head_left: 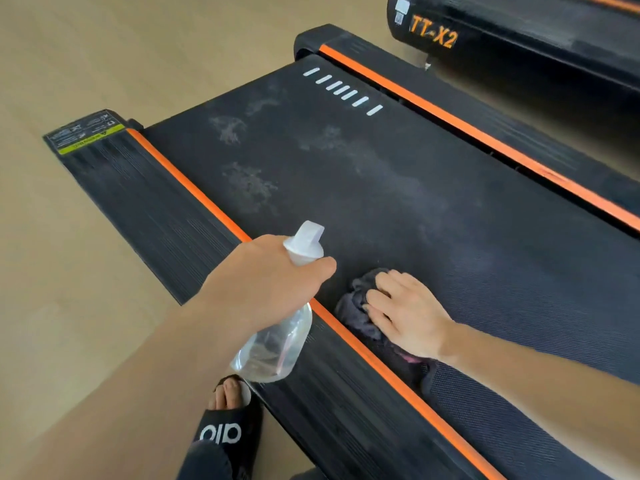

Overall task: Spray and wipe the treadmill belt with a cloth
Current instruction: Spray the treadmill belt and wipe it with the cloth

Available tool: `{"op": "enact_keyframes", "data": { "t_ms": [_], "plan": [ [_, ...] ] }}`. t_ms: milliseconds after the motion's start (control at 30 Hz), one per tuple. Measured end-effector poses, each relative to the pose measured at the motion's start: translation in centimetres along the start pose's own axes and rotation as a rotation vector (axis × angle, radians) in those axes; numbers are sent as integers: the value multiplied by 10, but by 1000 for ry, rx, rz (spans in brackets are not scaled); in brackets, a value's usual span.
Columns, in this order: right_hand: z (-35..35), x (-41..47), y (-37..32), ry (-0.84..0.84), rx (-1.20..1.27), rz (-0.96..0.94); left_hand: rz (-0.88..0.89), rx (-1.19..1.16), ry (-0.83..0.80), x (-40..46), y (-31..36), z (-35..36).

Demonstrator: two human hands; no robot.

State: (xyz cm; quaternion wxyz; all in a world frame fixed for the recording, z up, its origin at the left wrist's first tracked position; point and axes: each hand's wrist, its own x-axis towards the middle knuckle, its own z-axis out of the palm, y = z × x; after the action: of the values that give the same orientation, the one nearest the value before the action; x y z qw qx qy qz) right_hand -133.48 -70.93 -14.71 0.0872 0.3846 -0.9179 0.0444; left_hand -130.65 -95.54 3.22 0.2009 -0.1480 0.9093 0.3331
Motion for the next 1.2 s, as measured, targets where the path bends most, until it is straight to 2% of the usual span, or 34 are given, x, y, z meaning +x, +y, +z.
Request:
{"op": "enact_keyframes", "data": {
  "t_ms": [67,200,267,333,433,533,633,700,833,900,967,1100,1200],
  "plan": [
    [11,39,18,25,-29,79,0,10,-4,2,1,3],
    [21,119,38,41,-90,494,36,-2,-7,4,7,7],
    [22,125,36,27,-73,585,61,-13,-12,5,11,9],
    [17,97,23,19,-40,522,68,-6,-26,5,13,11],
    [-6,12,-6,-20,52,380,82,16,-58,8,19,12],
    [-26,-58,-18,-36,34,204,106,21,-82,13,29,14],
    [-19,-44,7,-31,-6,113,137,15,-112,16,42,24],
    [0,-3,36,8,-62,250,154,10,-135,18,49,32],
    [18,79,89,12,-107,843,167,27,-136,20,54,42],
    [19,92,84,-26,-90,933,168,45,-118,22,53,43],
    [14,76,59,-53,-67,814,165,36,-128,21,53,43],
    [-10,-16,-22,-89,95,445,183,29,-144,19,60,43],
    [-19,-52,-19,-68,88,231,212,45,-138,15,68,46]
  ]
}}
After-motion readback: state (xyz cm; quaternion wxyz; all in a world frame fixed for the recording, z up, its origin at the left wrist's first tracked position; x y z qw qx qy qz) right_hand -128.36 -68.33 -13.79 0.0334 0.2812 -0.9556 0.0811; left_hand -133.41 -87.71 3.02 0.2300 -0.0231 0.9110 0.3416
